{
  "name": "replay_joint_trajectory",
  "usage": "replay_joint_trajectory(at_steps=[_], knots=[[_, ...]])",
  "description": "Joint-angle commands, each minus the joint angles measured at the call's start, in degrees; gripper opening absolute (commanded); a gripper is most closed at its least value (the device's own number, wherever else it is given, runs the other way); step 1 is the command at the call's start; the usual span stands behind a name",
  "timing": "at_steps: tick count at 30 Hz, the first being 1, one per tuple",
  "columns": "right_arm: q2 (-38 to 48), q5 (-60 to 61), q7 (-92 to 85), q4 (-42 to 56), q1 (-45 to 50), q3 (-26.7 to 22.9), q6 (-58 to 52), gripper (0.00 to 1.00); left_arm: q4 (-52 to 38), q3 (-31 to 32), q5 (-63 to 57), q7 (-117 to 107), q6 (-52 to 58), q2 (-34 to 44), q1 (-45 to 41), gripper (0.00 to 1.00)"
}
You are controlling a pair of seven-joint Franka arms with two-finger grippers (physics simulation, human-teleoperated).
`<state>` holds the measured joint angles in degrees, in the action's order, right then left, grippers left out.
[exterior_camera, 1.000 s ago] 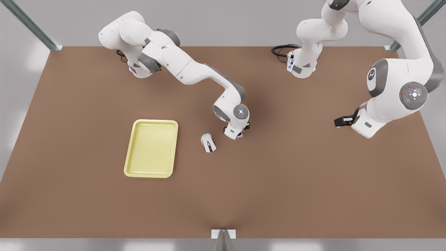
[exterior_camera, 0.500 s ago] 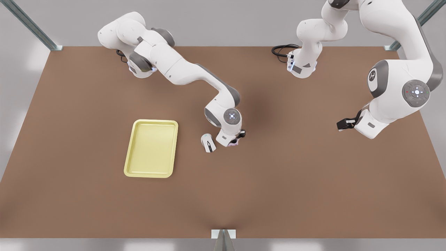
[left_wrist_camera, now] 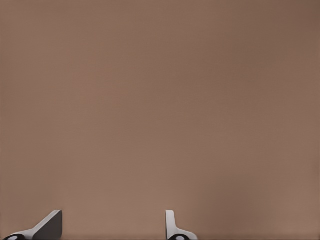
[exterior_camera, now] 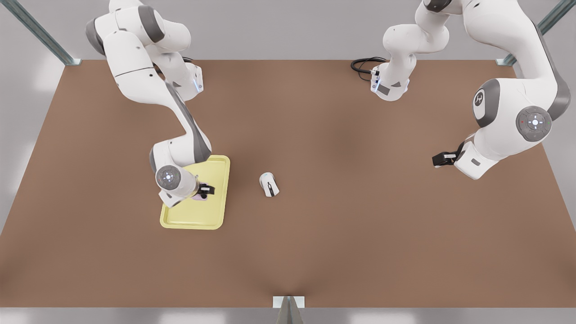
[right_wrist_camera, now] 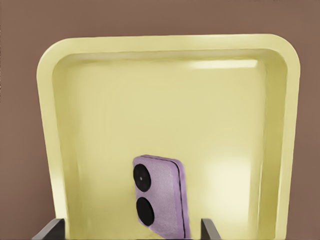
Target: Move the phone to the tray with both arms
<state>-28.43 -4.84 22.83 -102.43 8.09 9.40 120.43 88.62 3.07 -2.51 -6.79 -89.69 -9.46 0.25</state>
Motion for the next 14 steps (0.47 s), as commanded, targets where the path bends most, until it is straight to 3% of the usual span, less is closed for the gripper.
replay_joint_trajectory(at_steps=[1,3,5,7,8,11,14], knots=[[-0.4,0.0,-19.0,0.8,-0.1,0.0,3.8,1.0,0.0,0.0,0.0,0.6,0.2,0.0,0.0,1.0],[0.1,0.1,-19.2,2.6,-0.7,-0.2,2.7,1.0,0.0,0.0,0.0,0.7,0.2,0.0,0.0,1.0],[2.3,0.0,-19.3,13.4,-2.7,-0.3,-8.0,1.0,0.0,0.7,-0.2,0.7,0.3,0.1,-0.1,1.0],[4.3,4.7,-18.8,31.1,-7.8,-2.5,-30.2,1.0,-0.1,1.3,-0.4,0.6,1.4,0.5,0.0,1.0],[4.5,7.6,-18.9,33.2,-14.2,-2.5,-39.1,1.0,-1.5,1.2,-0.6,0.7,1.7,-0.1,0.0,1.0],[13.8,1.9,-19.2,23.7,-13.5,-2.3,-34.8,1.0,-2.1,1.3,-0.7,0.7,2.7,-0.6,0.0,1.0],[12.1,2.1,-19.2,25.7,-13.4,-2.0,-35.0,1.0,-2.1,1.3,-0.7,0.8,2.7,-0.7,-0.1,1.0]])
